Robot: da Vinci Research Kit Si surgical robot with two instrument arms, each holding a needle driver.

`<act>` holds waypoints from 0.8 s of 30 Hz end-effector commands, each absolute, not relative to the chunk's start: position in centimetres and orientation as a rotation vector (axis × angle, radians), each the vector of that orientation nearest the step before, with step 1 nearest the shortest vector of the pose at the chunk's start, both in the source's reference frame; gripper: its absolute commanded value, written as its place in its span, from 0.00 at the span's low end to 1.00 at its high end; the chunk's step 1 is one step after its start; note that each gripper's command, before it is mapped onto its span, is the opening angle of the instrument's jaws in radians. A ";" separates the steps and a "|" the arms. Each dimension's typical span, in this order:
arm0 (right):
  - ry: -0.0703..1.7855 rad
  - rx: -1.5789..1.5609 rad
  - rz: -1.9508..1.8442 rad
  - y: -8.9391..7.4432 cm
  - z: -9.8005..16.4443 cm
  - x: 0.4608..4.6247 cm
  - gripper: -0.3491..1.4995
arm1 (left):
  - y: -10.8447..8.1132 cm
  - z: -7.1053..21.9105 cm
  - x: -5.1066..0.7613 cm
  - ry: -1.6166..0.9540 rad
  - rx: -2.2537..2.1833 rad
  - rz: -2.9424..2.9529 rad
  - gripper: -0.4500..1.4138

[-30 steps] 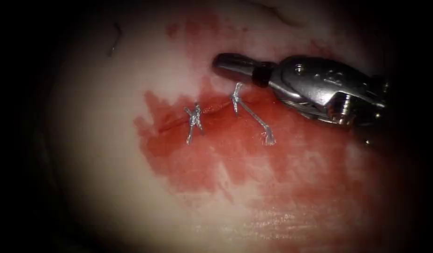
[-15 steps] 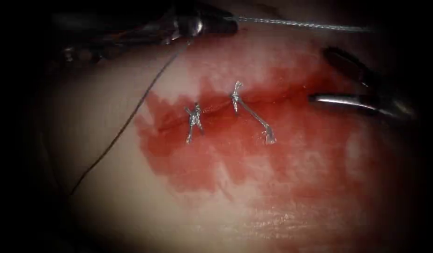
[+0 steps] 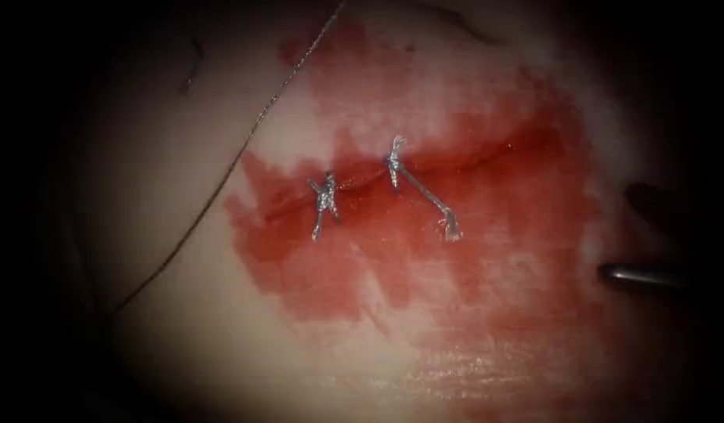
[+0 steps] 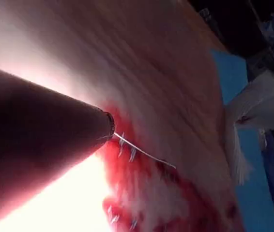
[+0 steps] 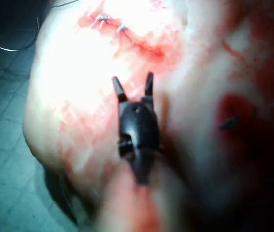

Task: Wound Closure

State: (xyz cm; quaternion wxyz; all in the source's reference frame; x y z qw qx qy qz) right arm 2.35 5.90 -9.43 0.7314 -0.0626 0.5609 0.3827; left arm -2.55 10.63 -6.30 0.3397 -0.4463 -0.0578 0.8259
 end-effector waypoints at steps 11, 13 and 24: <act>1.237 -0.135 0.833 5.8 -9.4 2.53 0.92 | 11.0 -5.3 -2.72 -0.020 -1.176 2.162 0.18; 1.240 -0.133 0.831 5.8 -9.4 2.55 0.92 | 11.0 -5.2 -2.70 -0.008 -1.199 2.162 0.26; 1.236 -0.124 0.821 5.8 -9.4 2.67 0.93 | 10.9 -5.4 -2.52 -0.207 -1.266 1.987 0.64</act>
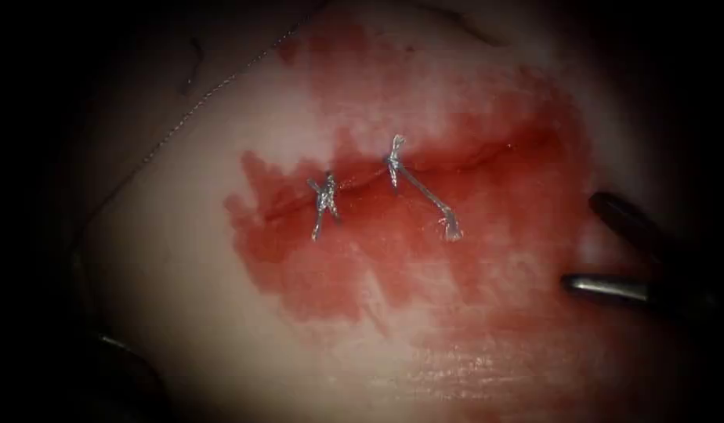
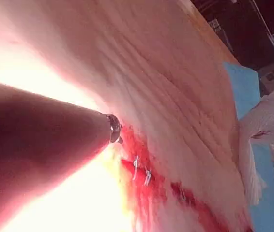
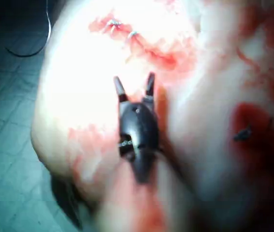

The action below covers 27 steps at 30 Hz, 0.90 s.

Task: Wound Closure

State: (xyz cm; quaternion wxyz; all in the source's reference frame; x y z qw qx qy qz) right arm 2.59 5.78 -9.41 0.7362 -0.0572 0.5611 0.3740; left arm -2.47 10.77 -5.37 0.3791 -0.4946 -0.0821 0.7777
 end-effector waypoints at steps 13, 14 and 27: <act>1.239 -0.105 0.810 5.7 -9.4 2.80 0.94 | 10.7 -6.0 -1.62 -0.275 -1.254 2.010 0.66; 1.237 -0.103 0.810 5.7 -9.4 2.80 0.94 | 10.7 -6.0 -1.54 -0.277 -1.258 2.012 0.66; 1.238 -0.087 0.799 5.6 -9.4 2.89 0.94 | 9.3 -6.6 -0.94 -0.357 -1.347 1.900 0.65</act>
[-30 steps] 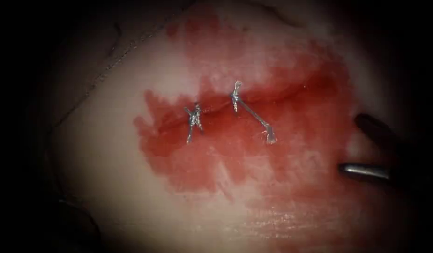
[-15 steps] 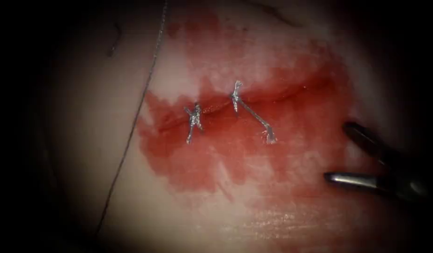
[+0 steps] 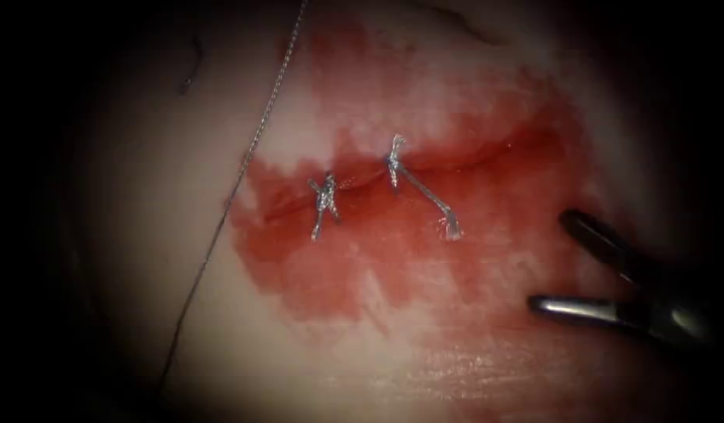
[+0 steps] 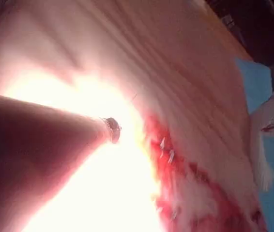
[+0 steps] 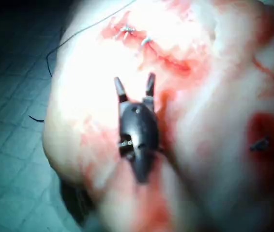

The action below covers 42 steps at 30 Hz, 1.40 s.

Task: Wound Closure

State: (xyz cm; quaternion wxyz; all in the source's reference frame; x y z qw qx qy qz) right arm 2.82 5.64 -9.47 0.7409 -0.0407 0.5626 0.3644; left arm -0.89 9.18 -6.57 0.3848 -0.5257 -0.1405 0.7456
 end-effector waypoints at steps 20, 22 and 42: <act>1.239 -0.084 0.799 5.6 -9.4 2.91 0.94 | 7.0 -6.1 -0.85 -0.367 -1.189 2.032 0.63; 1.239 -0.084 0.799 5.6 -9.4 2.91 0.94 | 6.9 -5.9 -0.80 -0.358 -1.055 2.076 0.63; 1.246 -0.073 0.799 5.6 -9.5 2.91 0.94 | 6.9 -5.7 -0.64 -0.239 -1.098 2.253 0.61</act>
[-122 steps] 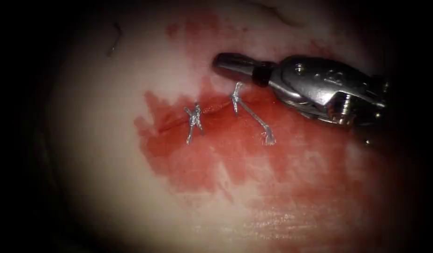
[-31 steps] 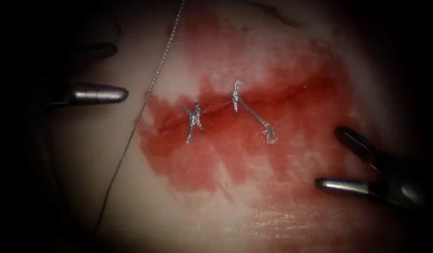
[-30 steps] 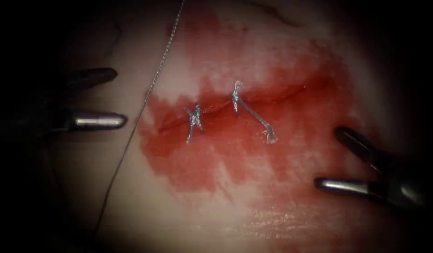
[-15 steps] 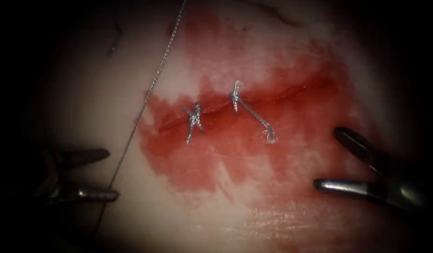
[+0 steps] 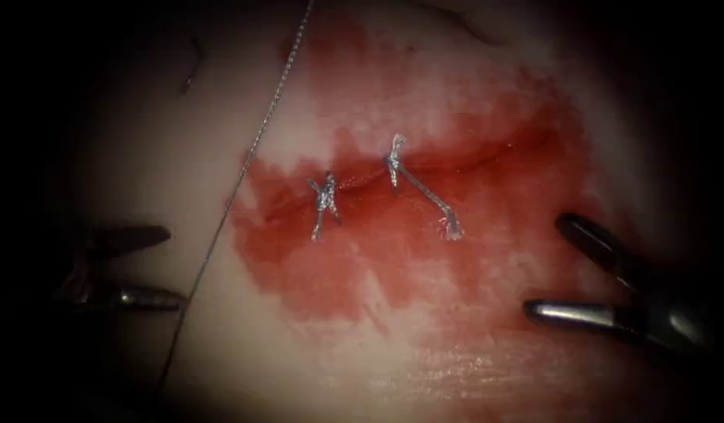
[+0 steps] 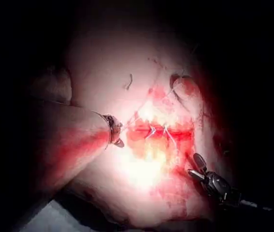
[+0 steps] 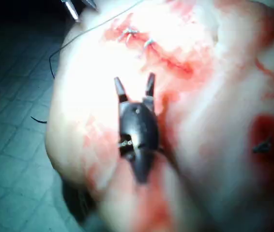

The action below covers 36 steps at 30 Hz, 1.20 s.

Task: Wound Closure

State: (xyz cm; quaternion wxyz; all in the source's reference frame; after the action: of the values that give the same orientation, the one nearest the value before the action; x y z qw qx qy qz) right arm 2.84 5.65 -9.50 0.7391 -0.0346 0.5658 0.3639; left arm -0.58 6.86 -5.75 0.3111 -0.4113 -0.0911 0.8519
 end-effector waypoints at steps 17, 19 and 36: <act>1.228 -0.017 0.779 5.7 -9.5 2.87 0.91 | 7.4 -6.2 -2.01 0.009 -1.329 2.415 0.61; 1.225 -0.018 0.773 5.7 -9.5 2.87 0.91 | 7.4 -6.1 -2.14 0.038 -1.307 2.495 0.61; 1.223 -0.011 0.769 5.7 -9.5 2.87 0.92 | 7.5 -5.7 -2.64 0.239 -1.196 2.896 0.59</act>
State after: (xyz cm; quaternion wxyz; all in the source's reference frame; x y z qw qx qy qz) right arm 2.79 5.73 -9.54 0.7512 -0.0055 0.5582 0.3521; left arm -2.59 7.48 -5.70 0.0001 -0.3790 0.0758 0.9223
